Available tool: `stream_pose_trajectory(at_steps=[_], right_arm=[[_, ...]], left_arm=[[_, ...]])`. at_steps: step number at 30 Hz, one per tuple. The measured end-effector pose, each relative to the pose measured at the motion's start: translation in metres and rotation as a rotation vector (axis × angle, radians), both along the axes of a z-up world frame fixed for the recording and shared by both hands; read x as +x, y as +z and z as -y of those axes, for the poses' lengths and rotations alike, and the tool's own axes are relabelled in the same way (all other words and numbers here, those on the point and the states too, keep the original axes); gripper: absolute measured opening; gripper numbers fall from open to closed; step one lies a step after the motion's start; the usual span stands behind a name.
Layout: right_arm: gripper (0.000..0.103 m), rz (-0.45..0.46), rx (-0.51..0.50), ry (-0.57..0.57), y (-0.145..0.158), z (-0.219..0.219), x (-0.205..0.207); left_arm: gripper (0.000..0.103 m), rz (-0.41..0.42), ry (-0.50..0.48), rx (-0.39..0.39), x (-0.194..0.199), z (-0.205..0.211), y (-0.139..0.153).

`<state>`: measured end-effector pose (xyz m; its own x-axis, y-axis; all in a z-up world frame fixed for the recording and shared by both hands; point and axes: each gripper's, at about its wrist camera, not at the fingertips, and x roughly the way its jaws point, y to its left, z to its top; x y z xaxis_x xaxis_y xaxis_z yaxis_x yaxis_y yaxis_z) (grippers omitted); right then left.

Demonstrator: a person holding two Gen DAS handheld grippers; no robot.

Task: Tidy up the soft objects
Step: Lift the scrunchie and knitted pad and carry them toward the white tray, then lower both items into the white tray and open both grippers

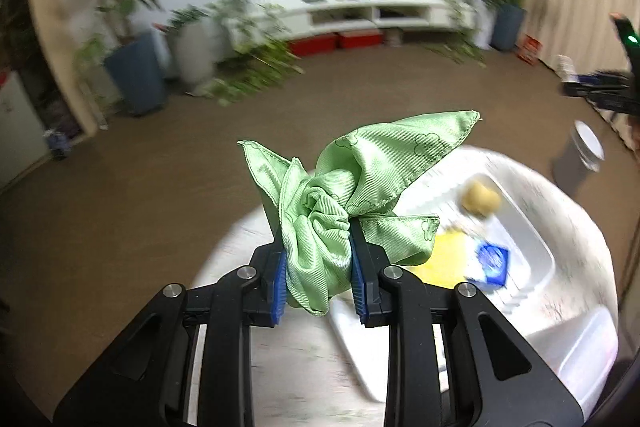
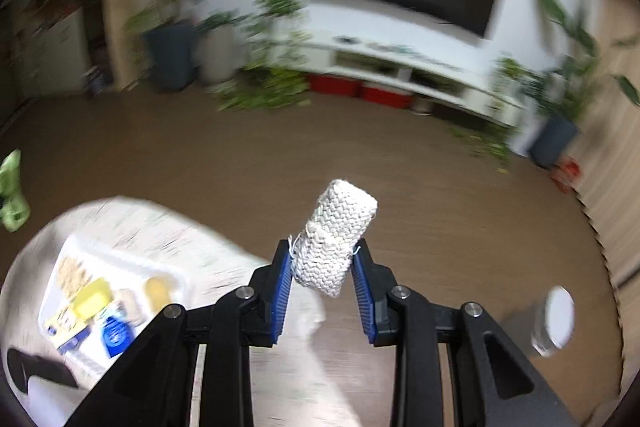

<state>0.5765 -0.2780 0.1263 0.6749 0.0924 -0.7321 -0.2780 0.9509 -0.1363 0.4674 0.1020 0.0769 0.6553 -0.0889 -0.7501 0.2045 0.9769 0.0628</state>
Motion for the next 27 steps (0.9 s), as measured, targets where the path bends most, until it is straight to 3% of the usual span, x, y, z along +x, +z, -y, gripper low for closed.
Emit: stream_pose_trajectory(at_steps=[5,11,19,23,25,27], right_arm=[[0.032,-0.118,-0.051,0.203,-0.067,-0.076,-0.014],[0.032,-0.204,-0.111,0.344,-0.116,-0.132,-0.035],[0.032,-0.282,-0.130,0.383,-0.153,-0.144,-0.044],[0.032,-0.292,-0.098,0.375,-0.152,-0.137,-0.044],[0.032,-0.300,-0.103,0.380,-0.151,-0.138,-0.045],[0.033,-0.294,-0.107,0.378,-0.150,-0.139,-0.046]], left_arm=[[0.023,-0.080,-0.064,-0.023,-0.001,0.022,-0.041],[0.023,-0.137,-0.096,-0.015,0.004,0.036,-0.071],[0.024,-0.144,-0.121,-0.012,0.004,0.047,-0.080],[0.026,-0.140,-0.118,-0.016,0.005,0.045,-0.083],[0.030,-0.140,-0.110,-0.025,0.006,0.044,-0.082],[0.047,-0.136,-0.096,-0.028,0.007,0.041,-0.083]])
